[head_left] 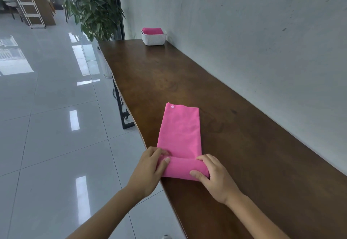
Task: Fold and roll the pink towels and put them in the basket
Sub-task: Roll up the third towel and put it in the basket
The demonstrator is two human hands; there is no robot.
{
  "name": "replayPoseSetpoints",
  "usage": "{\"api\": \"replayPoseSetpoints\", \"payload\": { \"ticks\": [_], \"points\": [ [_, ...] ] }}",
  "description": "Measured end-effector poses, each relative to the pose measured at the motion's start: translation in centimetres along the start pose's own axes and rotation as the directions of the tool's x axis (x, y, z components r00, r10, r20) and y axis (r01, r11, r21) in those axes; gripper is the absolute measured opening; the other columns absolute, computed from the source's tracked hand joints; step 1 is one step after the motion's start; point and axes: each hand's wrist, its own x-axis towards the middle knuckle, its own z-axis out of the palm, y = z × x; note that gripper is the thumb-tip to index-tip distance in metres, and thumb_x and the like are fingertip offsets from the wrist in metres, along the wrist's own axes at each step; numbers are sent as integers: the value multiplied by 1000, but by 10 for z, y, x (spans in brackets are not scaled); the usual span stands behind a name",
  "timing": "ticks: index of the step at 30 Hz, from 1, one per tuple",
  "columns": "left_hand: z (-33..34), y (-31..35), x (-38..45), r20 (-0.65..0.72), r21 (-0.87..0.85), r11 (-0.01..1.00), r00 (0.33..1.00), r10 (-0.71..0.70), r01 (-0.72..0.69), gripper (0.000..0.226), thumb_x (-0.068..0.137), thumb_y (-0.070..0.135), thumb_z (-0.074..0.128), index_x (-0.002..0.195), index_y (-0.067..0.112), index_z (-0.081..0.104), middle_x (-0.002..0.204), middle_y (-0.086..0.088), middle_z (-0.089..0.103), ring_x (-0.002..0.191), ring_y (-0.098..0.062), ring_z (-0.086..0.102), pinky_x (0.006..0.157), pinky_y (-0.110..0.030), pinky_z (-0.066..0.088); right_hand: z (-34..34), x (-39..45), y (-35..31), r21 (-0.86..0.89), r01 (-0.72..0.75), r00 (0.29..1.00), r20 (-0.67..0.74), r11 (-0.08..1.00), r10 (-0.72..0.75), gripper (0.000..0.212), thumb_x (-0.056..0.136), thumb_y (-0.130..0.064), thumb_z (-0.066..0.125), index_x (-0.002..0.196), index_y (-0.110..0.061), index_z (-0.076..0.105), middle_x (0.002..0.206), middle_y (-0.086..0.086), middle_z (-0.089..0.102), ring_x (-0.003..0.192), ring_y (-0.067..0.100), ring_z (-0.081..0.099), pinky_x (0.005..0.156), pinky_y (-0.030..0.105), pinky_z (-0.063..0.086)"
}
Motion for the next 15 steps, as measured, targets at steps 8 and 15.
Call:
{"api": "replayPoseSetpoints", "payload": {
  "ticks": [8,15],
  "points": [
    [4,-3,13,1,-277,947,985,-173,166,41,87,63,58,116,35,52,112,14,58,101,-9,59,81,-26,57,2,35,4,197,-182,982,-11,963,188,68,76,-84,47,106,-27,65,108,-13,53,100,1,57,87,22,44],
    [-3,8,42,18,-106,939,945,-328,328,47,88,67,57,106,24,56,92,11,63,82,-10,61,72,-32,56,13,22,-10,111,-127,968,-205,986,147,74,80,-81,45,133,-29,49,128,-13,44,112,-1,47,79,7,39]
  ]
}}
